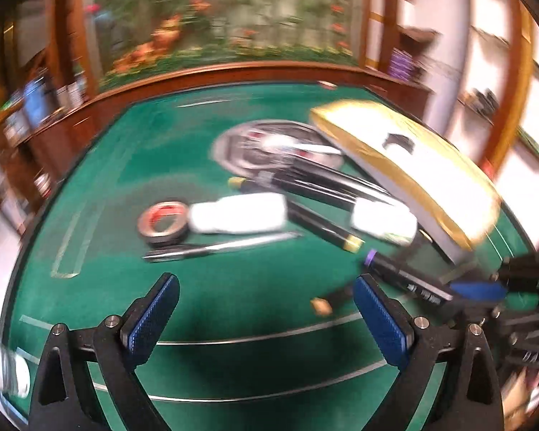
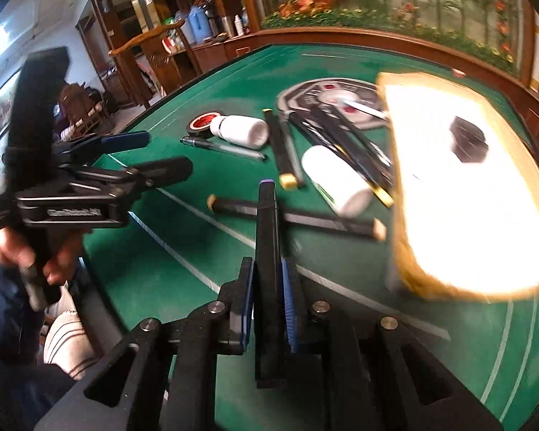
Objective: Organize rigid objects
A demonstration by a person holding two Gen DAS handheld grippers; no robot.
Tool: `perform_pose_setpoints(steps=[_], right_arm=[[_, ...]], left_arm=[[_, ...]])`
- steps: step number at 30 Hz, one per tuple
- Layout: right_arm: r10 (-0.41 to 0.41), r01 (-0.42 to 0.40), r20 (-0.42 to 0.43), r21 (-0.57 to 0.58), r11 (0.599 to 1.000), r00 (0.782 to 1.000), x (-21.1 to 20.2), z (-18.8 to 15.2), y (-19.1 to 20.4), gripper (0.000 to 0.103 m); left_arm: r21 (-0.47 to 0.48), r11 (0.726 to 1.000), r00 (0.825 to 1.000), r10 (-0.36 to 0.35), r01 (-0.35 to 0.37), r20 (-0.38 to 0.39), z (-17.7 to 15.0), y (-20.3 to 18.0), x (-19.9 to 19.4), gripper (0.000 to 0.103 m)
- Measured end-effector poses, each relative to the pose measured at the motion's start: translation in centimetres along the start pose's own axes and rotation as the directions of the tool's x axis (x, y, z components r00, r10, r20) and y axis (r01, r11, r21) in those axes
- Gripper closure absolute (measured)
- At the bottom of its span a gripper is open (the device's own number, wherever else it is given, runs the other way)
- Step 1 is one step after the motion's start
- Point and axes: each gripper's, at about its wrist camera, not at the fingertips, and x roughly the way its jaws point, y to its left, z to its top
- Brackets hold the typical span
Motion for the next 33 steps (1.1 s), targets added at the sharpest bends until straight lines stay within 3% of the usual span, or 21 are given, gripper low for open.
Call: perform_pose_setpoints(steps=[4, 5, 6, 8, 9, 11, 12, 18, 21, 23, 25, 29, 33], right_arm=[[-0.063, 0.063, 0.001, 0.024, 0.998, 0.998, -1.4, -2.0, -2.1, 0.089], [-0.064, 0.064, 0.002, 0.037, 0.997, 0.998, -1.4, -2.3, -2.7, 0.089], [-0.069, 0.069, 0.001, 0.054, 0.996, 0.998, -1.4, -2.7, -3.4, 0.089], [-0.076, 0.076, 0.0, 0.073, 0.994, 0.997, -1.3, -3.1, -4.0, 0.089], [-0.076, 0.075, 0.002, 0.085, 0.994, 0.997, -1.3, -3.4, -4.4, 0.089], [-0.066, 0.066, 0.001, 0.095, 0.993, 0.998, -1.4, -3.8, -4.8, 0.089], [-0.067, 0.067, 0.001, 0.099, 0.993, 0.998, -1.3, -3.8, -4.8, 0.089], [-0.058, 0.055, 0.018, 0.125, 0.991, 0.998, -1.6, -4.4, -5.3, 0.088], [-0.092, 0.09, 0.017, 0.104, 0.991, 0.996, -1.5, -4.5, -4.7, 0.088], [-0.119, 0.117, 0.02, 0.087, 0.989, 0.993, -1.4, -4.6, -4.3, 0.088], [-0.144, 0.142, 0.026, 0.074, 0.987, 0.989, -1.4, -4.7, -3.8, 0.088], [-0.153, 0.149, 0.041, 0.078, 0.986, 0.987, -1.5, -5.0, -3.7, 0.088], [-0.179, 0.175, 0.05, 0.065, 0.982, 0.983, -1.4, -5.1, -3.3, 0.088]], left_arm=[[0.135, 0.991, 1.0, -0.009, 0.012, -0.025, 0.6, -3.3, 1.1, 0.006], [0.172, 0.985, 0.999, -0.014, 0.02, -0.037, 0.9, -4.0, 1.7, 0.011], [0.19, 0.981, 0.999, -0.016, 0.025, -0.046, 1.1, -4.4, 2.0, 0.017], [0.228, 0.972, 0.996, -0.03, 0.048, -0.085, 1.3, -4.9, 2.7, 0.044], [0.243, 0.968, 0.992, -0.034, 0.062, -0.119, 1.5, -5.1, 3.6, 0.047], [0.267, 0.959, 0.986, -0.049, 0.091, -0.158, 1.4, -5.4, 4.1, 0.049], [0.294, 0.953, 0.985, -0.023, 0.073, -0.171, 1.4, -5.6, 4.6, 0.049], [0.359, 0.93, 0.987, -0.014, 0.073, -0.163, 1.6, -6.6, 5.0, 0.05], [0.356, 0.932, 0.989, -0.018, 0.07, -0.147, 1.7, -7.1, 5.3, 0.054], [0.367, 0.928, 0.99, -0.006, 0.059, -0.143, 1.3, -7.8, 5.1, 0.075], [0.384, 0.923, 0.991, 0.031, 0.021, -0.128, 0.5, -8.3, 4.4, 0.084], [0.322, 0.945, 0.988, -0.004, 0.055, -0.156, -0.7, -7.7, 2.8, 0.086], [0.298, 0.954, 0.99, 0.018, 0.025, -0.139, -1.1, -7.8, 3.0, 0.084]])
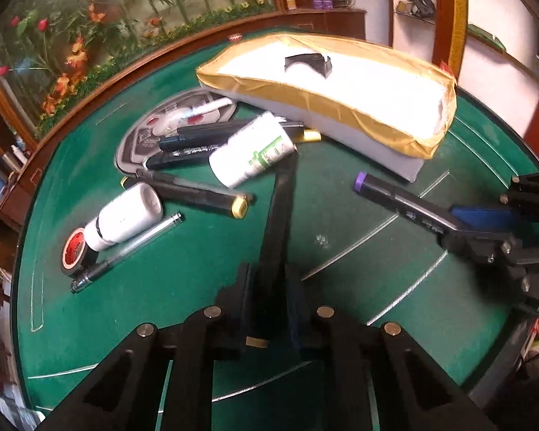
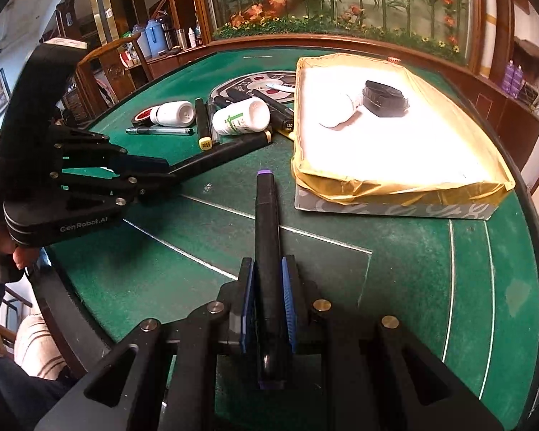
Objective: Organize rigid objects
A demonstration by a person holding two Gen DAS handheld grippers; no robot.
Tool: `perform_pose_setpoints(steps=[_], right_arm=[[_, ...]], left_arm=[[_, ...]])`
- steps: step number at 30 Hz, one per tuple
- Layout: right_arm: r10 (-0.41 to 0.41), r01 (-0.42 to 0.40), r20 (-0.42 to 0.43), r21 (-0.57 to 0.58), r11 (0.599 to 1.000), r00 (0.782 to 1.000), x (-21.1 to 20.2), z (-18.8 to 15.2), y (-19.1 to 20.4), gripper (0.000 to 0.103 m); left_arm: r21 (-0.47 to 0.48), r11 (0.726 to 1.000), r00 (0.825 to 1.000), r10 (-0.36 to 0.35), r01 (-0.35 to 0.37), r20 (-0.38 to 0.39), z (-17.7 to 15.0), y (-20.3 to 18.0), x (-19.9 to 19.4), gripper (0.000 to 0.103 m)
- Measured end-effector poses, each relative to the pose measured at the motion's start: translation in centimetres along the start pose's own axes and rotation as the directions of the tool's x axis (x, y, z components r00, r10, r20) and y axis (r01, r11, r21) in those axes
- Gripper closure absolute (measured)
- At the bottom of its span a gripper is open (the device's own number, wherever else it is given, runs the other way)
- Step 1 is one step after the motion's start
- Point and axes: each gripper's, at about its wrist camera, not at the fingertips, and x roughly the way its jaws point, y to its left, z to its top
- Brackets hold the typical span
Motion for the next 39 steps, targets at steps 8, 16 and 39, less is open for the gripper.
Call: perform_pose_setpoints(steps=[8, 16, 39], right_arm=[[-0.013, 0.013, 0.021, 0.004, 1.0, 1.0, -0.2, -0.3, 0.1, 0.088], [0.16, -0.165, 0.072, 0.071, 0.984, 0.985, -1.7, -0.2, -0.4, 0.089], [0.214, -0.223, 0.084, 0.121, 0.967, 0.973, -2.0, -0.3, 0.0, 0.089]], left_arm=[[-0.071, 0.997, 0.999, -0.012, 0.015, 0.051, -0.3, 0.1, 0.0, 0.087], [-0.244, 0.949, 0.975, -0.168, 0.2, 0.145, -1.6, 2.7, -2.3, 0.088], [-0.207, 0.968, 0.988, -0.121, 0.139, 0.094, -1.2, 0.7, -0.5, 0.089]])
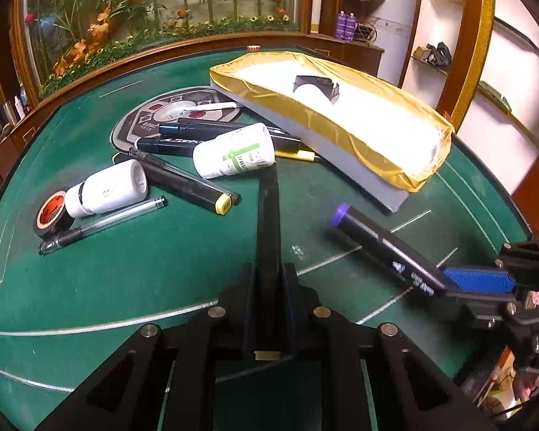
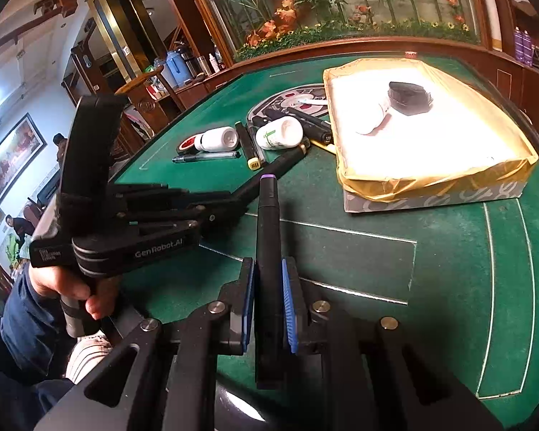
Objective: Organize rigid objects
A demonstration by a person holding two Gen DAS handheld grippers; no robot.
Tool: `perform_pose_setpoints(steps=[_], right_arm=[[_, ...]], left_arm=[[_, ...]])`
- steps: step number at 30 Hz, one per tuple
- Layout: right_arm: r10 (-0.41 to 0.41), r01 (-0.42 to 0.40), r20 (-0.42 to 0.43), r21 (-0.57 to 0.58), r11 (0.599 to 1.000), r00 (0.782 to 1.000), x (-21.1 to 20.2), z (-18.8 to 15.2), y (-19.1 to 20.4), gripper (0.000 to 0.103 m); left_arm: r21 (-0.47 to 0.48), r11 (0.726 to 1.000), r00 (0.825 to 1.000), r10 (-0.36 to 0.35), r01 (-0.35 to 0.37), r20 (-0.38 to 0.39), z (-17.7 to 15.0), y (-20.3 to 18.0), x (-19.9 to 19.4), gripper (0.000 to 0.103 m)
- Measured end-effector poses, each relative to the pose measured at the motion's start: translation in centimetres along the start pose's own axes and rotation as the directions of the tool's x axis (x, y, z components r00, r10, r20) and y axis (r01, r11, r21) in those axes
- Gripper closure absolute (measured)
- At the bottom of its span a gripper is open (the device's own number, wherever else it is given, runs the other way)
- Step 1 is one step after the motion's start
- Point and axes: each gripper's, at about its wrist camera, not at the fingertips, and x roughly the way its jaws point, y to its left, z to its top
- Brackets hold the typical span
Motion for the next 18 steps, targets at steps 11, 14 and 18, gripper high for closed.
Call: perform_pose_setpoints(steps=[11, 14, 18], right_arm=[[0.068, -0.07, 0.064, 0.027, 0.997, 0.996, -2.2, 1.1, -0.3, 0.089], [0.063, -0.065, 0.075, 0.035, 0.997, 0.995, -2.6, 1.0, -0.6, 0.089], [0.055, -0.06, 0.084, 0.055, 0.997, 0.995, -3.1, 0.5, -1.6, 0.089]], left_arm=[[-0.101, 0.984, 0.983, -0.136, 0.149, 0.12, 0.4, 0.8, -5.5, 0.089], [-0.069, 0.99, 0.987, -0.117, 0.124, 0.107, 0.8, 0.2, -5.5, 0.089], [-0.062, 0.994, 0.992, -0.085, 0.091, 0.089, 1.0, 0.1, -4.8, 0.089]])
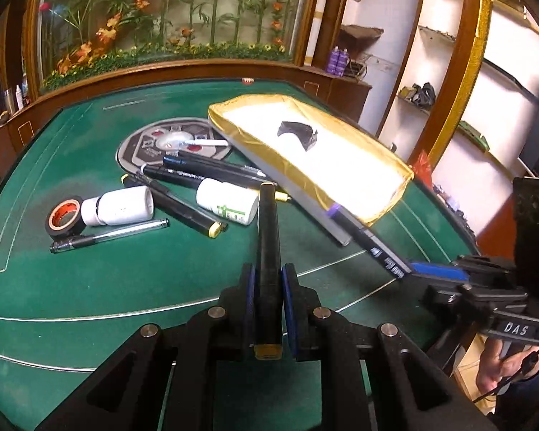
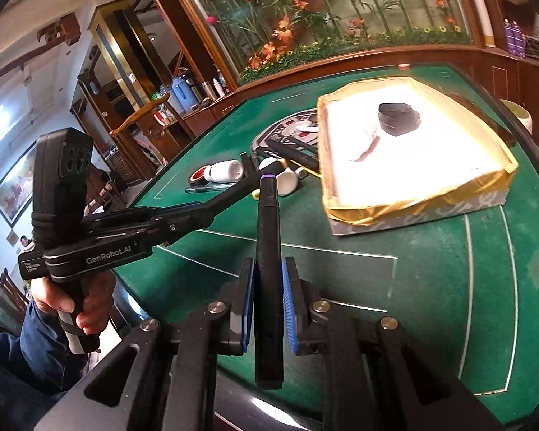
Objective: Organize rigid objects
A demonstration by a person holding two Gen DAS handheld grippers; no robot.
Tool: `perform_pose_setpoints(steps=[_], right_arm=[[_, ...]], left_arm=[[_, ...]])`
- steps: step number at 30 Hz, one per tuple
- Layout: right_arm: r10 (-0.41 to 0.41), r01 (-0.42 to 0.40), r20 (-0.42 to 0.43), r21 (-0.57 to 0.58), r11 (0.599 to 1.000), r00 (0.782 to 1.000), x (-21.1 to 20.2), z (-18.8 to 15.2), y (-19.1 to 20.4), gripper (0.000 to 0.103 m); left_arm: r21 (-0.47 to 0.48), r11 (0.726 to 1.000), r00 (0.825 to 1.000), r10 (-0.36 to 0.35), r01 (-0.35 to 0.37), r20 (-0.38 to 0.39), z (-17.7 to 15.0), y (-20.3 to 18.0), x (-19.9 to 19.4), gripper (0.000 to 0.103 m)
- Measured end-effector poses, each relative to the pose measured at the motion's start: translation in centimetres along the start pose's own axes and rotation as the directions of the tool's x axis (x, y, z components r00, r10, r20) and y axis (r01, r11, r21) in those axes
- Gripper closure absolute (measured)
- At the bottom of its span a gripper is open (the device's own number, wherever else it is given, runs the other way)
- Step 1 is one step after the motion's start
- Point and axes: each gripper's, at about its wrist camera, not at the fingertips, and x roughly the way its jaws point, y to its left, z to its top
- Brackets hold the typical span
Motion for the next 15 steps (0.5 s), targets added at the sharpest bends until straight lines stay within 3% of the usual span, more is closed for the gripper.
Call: perform_pose_setpoints(steps=[8, 13, 15], right_arm=[[0.005, -0.006, 0.023, 0.011, 1.0, 1.0, -1.2, -0.1, -0.5, 0.089], [0.008, -0.008, 0.031, 0.008, 1.0, 0.999, -1.6, -0.1, -0.5, 0.089], [0.005, -0.005, 0.031, 0.004, 1.0, 1.0, -1.8, -0.1, -0.5, 0.089]], left_arm=[[0.039, 0.995, 0.995, 0.088, -0.087, -0.044, 0.5, -0.3, 2.1, 0.088], [0.049, 0.994, 0.989, 0.106, -0.101, -0.103, 0.6, -0.1, 4.0, 0.088], [0.074, 0.989, 0.984, 0.136, -0.128, -0.119, 0.4, -0.4, 4.7, 0.081]])
